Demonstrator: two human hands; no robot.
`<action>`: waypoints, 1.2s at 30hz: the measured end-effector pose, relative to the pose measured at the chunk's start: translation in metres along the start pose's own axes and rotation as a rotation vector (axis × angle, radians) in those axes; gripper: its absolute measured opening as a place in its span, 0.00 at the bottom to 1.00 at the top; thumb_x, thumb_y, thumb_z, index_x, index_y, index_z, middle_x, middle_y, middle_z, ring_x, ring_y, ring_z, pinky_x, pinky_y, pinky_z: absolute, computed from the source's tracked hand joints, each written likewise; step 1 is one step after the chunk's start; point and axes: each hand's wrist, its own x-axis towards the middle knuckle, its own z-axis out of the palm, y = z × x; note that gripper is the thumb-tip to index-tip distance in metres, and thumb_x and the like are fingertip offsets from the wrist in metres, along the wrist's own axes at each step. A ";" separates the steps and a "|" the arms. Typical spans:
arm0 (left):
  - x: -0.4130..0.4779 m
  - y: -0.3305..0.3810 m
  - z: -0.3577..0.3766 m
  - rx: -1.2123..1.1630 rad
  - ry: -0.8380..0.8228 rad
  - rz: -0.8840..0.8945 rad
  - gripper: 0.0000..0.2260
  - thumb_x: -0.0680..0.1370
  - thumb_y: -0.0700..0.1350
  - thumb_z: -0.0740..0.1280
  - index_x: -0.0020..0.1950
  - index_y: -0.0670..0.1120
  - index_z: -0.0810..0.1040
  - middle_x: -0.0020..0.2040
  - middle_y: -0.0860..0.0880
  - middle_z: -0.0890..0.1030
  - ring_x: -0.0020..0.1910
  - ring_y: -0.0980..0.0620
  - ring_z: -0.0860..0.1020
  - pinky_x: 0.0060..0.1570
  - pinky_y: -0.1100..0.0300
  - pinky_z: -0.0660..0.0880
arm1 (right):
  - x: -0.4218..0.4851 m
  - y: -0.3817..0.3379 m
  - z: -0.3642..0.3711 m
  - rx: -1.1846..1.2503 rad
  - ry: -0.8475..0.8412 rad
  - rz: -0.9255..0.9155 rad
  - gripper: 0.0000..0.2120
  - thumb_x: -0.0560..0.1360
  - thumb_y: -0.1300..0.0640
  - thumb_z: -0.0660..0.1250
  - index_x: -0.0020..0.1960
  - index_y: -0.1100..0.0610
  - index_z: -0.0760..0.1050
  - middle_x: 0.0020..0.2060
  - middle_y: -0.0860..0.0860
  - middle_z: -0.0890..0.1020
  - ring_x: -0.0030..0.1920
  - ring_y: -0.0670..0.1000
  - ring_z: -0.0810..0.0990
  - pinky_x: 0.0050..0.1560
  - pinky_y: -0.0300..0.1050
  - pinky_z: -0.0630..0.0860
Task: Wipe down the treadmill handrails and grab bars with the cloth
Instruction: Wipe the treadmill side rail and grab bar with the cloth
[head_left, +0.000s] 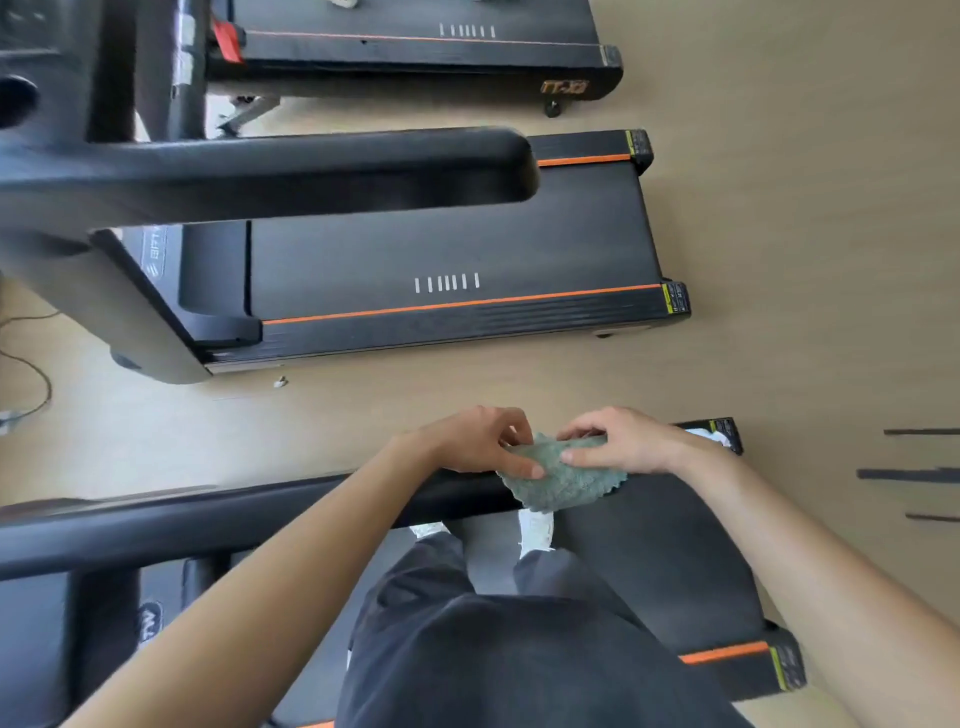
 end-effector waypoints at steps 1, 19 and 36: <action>0.000 -0.003 -0.003 -0.022 -0.041 0.004 0.25 0.72 0.63 0.76 0.63 0.52 0.75 0.63 0.52 0.81 0.59 0.52 0.79 0.63 0.53 0.76 | 0.003 -0.002 -0.002 0.002 -0.031 0.018 0.21 0.74 0.40 0.72 0.64 0.46 0.79 0.59 0.42 0.82 0.60 0.43 0.79 0.65 0.42 0.72; -0.096 -0.116 -0.037 -0.079 -0.067 -0.035 0.27 0.73 0.67 0.72 0.66 0.56 0.77 0.62 0.55 0.79 0.60 0.53 0.76 0.62 0.55 0.73 | 0.070 -0.125 0.041 -0.006 -0.320 -0.026 0.25 0.74 0.37 0.71 0.69 0.43 0.75 0.66 0.43 0.78 0.67 0.45 0.74 0.71 0.50 0.69; -0.207 -0.200 -0.053 0.074 0.127 -0.209 0.29 0.69 0.75 0.67 0.65 0.63 0.74 0.53 0.61 0.77 0.53 0.54 0.77 0.54 0.52 0.75 | 0.124 -0.243 0.097 -0.088 -0.447 -0.218 0.30 0.75 0.39 0.71 0.74 0.45 0.70 0.70 0.41 0.75 0.71 0.44 0.71 0.74 0.46 0.66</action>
